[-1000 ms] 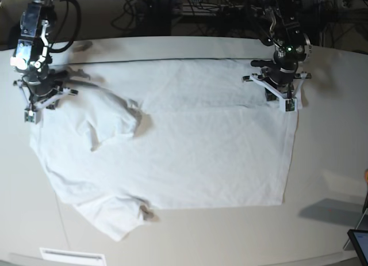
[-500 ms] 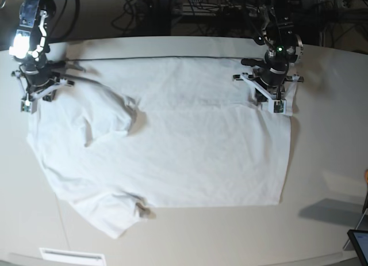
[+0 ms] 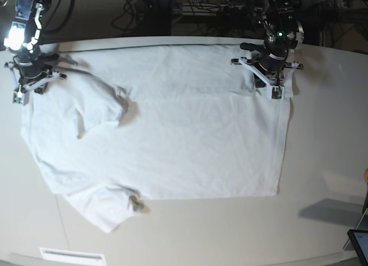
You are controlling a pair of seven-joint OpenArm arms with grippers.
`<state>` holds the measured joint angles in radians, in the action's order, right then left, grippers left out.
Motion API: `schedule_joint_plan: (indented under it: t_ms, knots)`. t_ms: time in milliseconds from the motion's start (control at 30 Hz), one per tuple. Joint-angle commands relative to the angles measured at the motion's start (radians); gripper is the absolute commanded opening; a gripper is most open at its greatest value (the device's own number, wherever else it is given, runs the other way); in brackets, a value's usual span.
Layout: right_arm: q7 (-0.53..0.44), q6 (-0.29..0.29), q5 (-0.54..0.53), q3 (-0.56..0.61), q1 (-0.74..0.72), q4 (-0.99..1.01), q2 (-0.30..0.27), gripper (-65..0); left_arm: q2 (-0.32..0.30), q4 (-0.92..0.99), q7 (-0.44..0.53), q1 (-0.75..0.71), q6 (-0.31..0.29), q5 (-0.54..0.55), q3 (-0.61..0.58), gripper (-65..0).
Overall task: Fold the T-shirt properly
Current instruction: 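Raise both grippers back to the shirt's shoulder corners, then move both grippers down along the shirt sides toward the hem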
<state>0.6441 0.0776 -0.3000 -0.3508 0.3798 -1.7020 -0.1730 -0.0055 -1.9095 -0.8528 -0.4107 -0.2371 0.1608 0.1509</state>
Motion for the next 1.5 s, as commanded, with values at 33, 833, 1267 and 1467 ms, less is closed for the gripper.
schedule_joint_plan:
  t_ms: [33, 833, 1267, 1467]
  knots:
    - [0.036, -0.011, 0.015, -0.004, 0.015, -0.007, -0.006, -64.1, -0.015, -0.017, -0.001, 0.000, -0.003, 0.000, 0.005, -65.0]
    - [0.038, -0.012, 0.014, -0.008, 0.041, -0.146, -0.004, -64.1, -0.031, -0.022, -0.003, 0.029, -0.002, 0.000, 0.005, -65.0]
    - [0.096, 0.008, 0.014, -0.004, -0.144, -0.155, -0.010, -63.4, -0.027, -0.084, -0.010, 0.092, -0.002, 0.001, 0.039, -65.0]
    - [0.098, 0.074, 0.014, -0.003, -0.232, -0.149, -0.027, -63.3, -0.031, -0.083, -0.151, 0.213, -0.003, 0.003, 0.141, -65.0]
